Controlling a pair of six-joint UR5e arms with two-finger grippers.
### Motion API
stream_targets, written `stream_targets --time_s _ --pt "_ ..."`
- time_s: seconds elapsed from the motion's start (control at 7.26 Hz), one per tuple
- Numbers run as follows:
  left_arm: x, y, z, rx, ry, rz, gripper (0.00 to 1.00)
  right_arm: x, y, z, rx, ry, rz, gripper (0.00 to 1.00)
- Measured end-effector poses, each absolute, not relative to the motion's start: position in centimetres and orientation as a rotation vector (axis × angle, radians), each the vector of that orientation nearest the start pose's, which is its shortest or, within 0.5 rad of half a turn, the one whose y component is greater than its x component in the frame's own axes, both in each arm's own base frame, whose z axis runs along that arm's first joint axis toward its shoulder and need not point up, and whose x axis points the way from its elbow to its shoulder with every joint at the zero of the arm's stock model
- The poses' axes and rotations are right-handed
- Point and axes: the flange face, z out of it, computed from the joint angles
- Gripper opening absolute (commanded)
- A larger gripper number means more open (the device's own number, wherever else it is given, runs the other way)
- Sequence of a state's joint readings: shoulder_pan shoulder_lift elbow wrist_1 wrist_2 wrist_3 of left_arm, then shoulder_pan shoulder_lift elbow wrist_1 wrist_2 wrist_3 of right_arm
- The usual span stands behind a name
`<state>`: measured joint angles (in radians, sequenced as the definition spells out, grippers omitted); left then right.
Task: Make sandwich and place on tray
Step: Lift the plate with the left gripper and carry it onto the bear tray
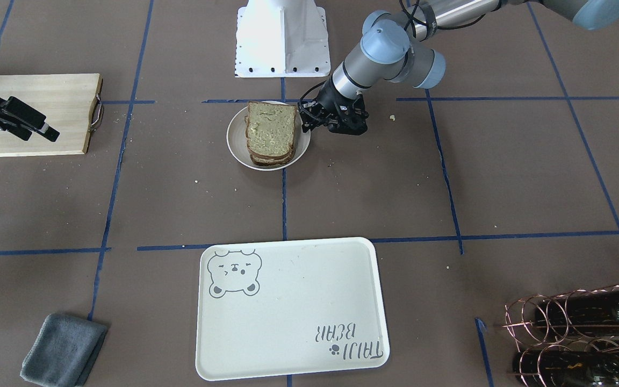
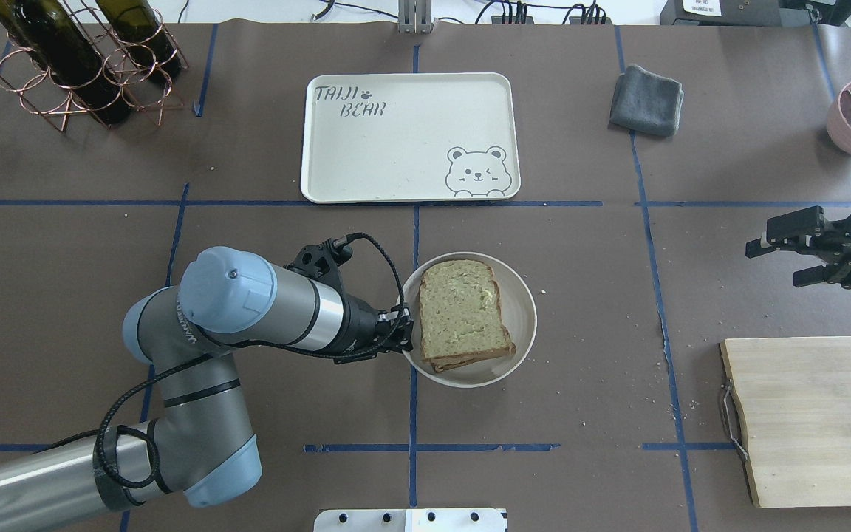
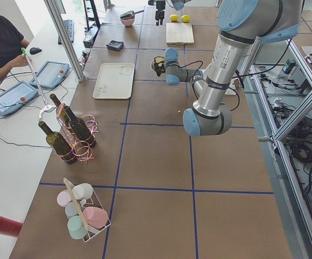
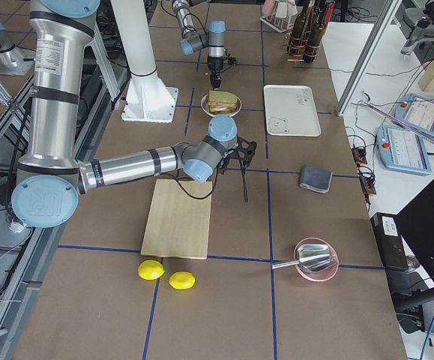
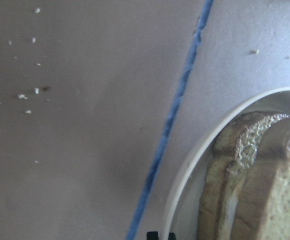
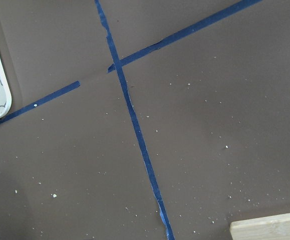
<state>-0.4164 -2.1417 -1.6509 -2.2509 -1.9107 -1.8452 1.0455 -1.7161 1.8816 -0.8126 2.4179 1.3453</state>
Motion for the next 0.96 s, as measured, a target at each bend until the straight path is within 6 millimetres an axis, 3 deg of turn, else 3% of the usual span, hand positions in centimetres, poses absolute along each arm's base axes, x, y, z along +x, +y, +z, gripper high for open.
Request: stream_targets --time_s 0.14,0.28,0.55,0.83,0.96 --pt "56.7 -38.0 19.5 -0.197 1.344 -0.46 0.0 -16.7 -40.7 48.2 -0.122 -1.156 0.34 1.0" --pt "57.7 -41.8 19.4 -0.189 1.318 -0.555 0.0 -16.5 -40.5 48.5 -0.124 -1.152 0.346 1.0" --pt "58.8 -50.6 21.4 -0.164 1.225 -0.717 0.0 -16.0 -40.2 48.9 -0.12 -1.145 0.358 1.0" --pt "58.4 -56.2 23.3 -0.17 1.161 -0.84 0.0 -15.5 -40.1 48.9 -0.115 -1.144 0.367 1.0" --pt "57.8 -57.9 23.9 -0.168 1.145 -0.876 0.0 -15.4 -40.0 48.8 -0.112 -1.145 0.369 1.0"
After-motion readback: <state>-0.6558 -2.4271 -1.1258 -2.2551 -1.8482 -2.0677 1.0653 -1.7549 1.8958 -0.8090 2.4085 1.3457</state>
